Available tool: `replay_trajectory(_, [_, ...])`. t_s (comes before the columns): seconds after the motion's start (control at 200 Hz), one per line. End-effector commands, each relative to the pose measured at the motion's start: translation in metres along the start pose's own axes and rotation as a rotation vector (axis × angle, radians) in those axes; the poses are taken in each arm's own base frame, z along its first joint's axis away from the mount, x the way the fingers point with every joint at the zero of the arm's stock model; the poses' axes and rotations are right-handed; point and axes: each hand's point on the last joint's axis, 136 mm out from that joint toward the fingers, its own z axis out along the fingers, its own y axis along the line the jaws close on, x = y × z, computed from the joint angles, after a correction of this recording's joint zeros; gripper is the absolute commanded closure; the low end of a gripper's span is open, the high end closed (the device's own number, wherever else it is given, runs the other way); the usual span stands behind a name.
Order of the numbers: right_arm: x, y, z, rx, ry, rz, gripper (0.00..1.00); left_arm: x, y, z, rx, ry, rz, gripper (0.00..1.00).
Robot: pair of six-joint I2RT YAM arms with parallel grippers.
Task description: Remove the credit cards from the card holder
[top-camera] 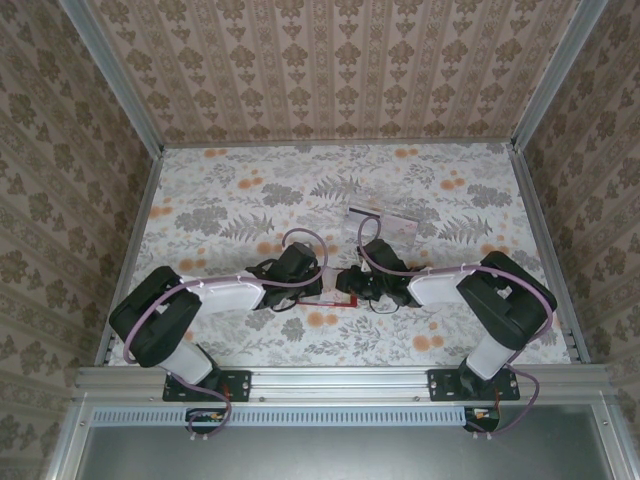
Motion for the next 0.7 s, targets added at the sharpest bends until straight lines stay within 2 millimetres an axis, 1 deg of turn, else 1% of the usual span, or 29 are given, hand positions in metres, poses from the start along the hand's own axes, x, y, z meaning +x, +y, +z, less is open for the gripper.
replay_trajectory(0.0, [0.005,-0.005,0.008,0.013,0.021,0.017,0.74,0.030,0.025,0.006,-0.086,0.094,-0.006,1.00])
replay_trajectory(0.07, [0.005,-0.004,0.008,0.008,0.021,0.014,0.80,0.030,0.025,0.006,-0.087,0.095,-0.006,1.00])
replay_trajectory(0.135, [0.005,-0.003,0.006,0.009,0.017,0.013,0.91,0.029,0.025,0.006,-0.087,0.092,-0.006,1.00])
replay_trajectory(0.16, [0.005,-0.004,0.005,0.011,0.015,0.012,0.94,0.029,0.025,0.006,-0.088,0.092,-0.004,1.00])
replay_trajectory(0.285, [0.005,-0.005,0.001,0.020,0.005,0.009,1.00,0.028,0.028,0.004,-0.099,0.090,-0.001,1.00])
replay_trajectory(0.445, [0.004,-0.014,-0.007,0.045,-0.010,0.011,1.00,0.026,0.031,0.002,-0.109,0.086,-0.002,1.00])
replay_trajectory(0.635, [0.004,-0.029,-0.014,0.061,-0.025,0.036,1.00,0.025,0.040,0.000,-0.130,0.087,-0.017,1.00])
replay_trajectory(0.695, [0.004,-0.030,-0.018,0.060,-0.031,0.038,1.00,0.025,0.044,-0.001,-0.135,0.085,-0.021,1.00])
